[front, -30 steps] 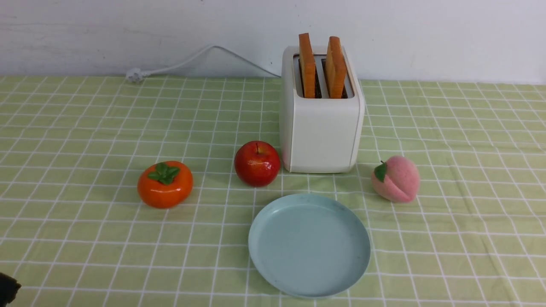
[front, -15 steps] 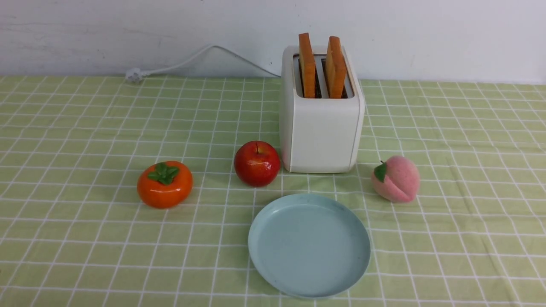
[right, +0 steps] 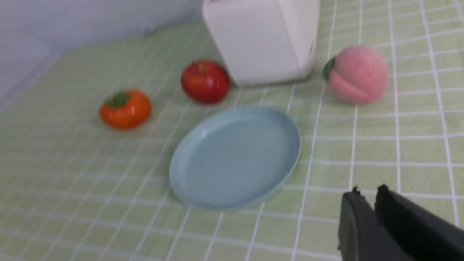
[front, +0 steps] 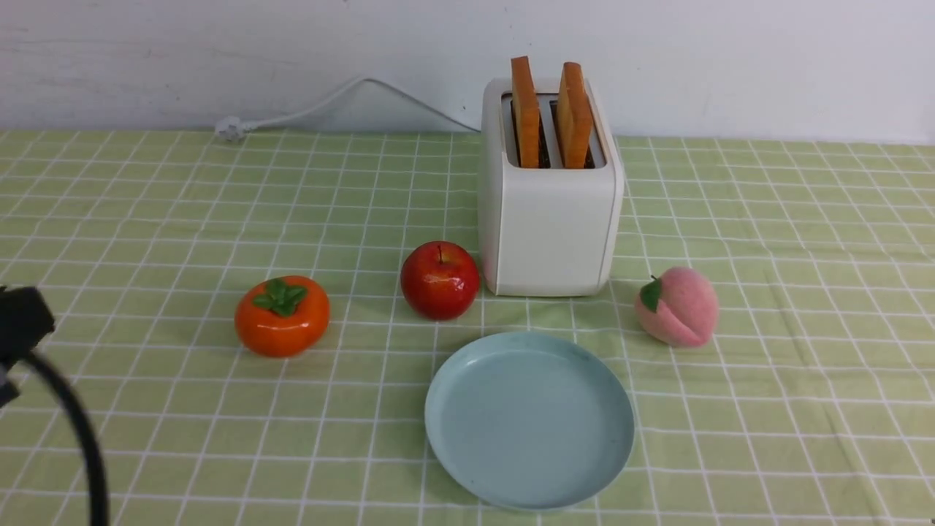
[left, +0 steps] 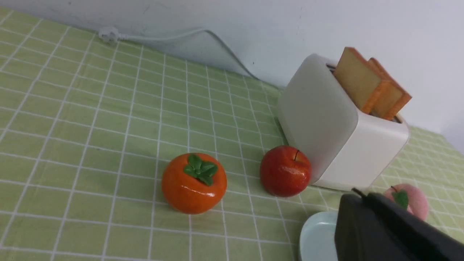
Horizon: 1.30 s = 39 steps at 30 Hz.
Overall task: Take toasted bread from bread machine on green coffee tablecloth place on plate.
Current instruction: 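Reach for a toast slice standing in the toaster with the left gripper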
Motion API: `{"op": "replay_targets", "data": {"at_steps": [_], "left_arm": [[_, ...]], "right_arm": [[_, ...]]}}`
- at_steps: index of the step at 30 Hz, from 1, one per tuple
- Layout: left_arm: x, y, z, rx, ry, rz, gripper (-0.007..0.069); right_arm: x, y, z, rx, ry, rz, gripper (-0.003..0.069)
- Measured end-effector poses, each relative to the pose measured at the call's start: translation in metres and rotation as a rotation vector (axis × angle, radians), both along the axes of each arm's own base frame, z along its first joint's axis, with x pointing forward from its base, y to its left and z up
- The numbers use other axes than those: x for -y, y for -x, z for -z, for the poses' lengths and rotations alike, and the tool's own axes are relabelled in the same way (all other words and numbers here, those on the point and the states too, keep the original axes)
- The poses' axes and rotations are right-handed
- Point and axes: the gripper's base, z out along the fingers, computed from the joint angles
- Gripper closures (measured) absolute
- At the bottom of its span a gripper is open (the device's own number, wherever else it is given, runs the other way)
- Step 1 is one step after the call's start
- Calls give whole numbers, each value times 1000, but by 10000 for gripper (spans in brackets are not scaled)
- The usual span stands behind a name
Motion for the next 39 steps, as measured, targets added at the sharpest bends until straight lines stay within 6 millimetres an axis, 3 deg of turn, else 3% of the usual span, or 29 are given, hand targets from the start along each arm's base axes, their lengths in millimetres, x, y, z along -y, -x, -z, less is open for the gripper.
{"op": "replay_targets", "data": {"at_steps": [4,5,8,11,13,14,16,19,22,24,26,28,30,35,39], "left_arm": [[11,-39,-9,-67,33,56,638],[12,-41,-10,-67,32,67,638],[42,-71,-18,-53,2,213,638],[84,-92,-21,17,-83,338,638],[99,-98,-25,59,-113,352,638],[120,-113,-26,91,-163,346,635],[135,-123,-23,96,-206,348,626],[172,-160,-17,112,-324,342,512],[192,-186,-5,87,-345,331,414],[207,-212,3,76,-345,287,296],[217,-230,12,66,-345,252,210],[221,-237,15,63,-345,239,181],[231,-258,24,66,-347,183,119],[240,-285,29,85,-338,128,114],[235,-314,35,98,-324,84,162]], "right_arm": [[-5,-11,-27,-68,124,-122,619],[-5,-11,-29,-64,126,-124,619],[-6,-18,-45,-35,154,-139,620],[-5,-18,-51,-10,160,-137,620],[-5,-18,-51,-3,160,-137,618],[-6,-18,-51,2,163,-141,617],[-6,-18,-52,10,164,-147,617],[-7,-20,-57,65,150,-147,617],[-8,-21,-59,89,134,-150,617],[-9,-20,-59,95,131,-159,617],[-9,-20,-59,92,133,-162,616],[-9,-20,-59,88,133,-165,615],[-10,-19,-58,80,131,-176,611],[-10,-19,-58,75,129,-182,607],[-10,-19,-58,77,128,-180,607]]}}
